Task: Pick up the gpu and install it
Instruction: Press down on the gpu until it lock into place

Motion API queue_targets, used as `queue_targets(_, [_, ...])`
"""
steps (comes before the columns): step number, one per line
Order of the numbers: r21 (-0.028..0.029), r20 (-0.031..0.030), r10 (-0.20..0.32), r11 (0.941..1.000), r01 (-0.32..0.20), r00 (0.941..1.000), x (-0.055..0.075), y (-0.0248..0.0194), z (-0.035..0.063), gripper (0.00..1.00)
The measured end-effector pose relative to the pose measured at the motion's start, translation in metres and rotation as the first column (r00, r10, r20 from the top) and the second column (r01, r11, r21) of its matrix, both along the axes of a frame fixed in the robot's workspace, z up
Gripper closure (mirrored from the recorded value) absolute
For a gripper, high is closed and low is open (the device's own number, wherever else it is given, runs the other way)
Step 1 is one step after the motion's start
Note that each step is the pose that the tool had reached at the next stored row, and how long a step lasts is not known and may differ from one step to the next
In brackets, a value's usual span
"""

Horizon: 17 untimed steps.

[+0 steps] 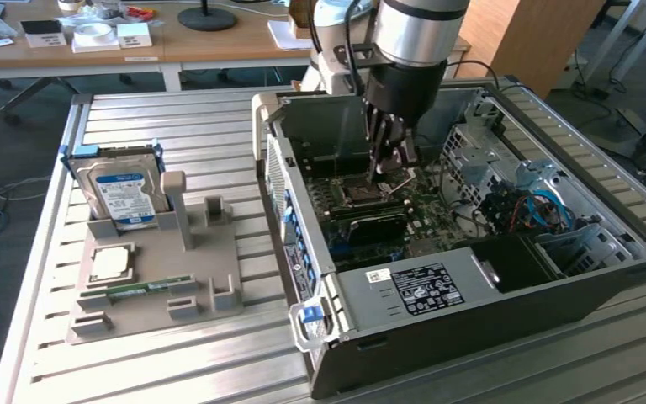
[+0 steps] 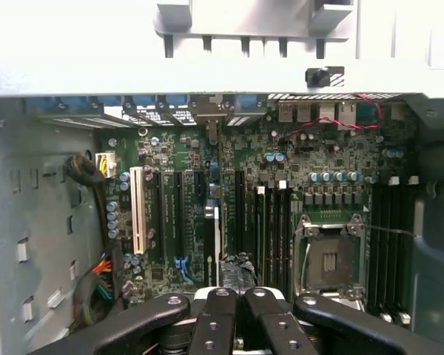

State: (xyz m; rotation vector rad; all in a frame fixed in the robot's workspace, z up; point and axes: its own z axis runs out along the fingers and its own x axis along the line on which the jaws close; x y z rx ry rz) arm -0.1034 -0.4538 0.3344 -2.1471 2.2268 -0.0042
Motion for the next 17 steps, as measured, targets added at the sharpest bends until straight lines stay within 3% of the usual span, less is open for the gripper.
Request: queue_targets(17, [-0.0001, -0.0005, 0.0, 1.0, 0.0, 1.0, 0.0024, 0.0, 0.0007, 0.89])
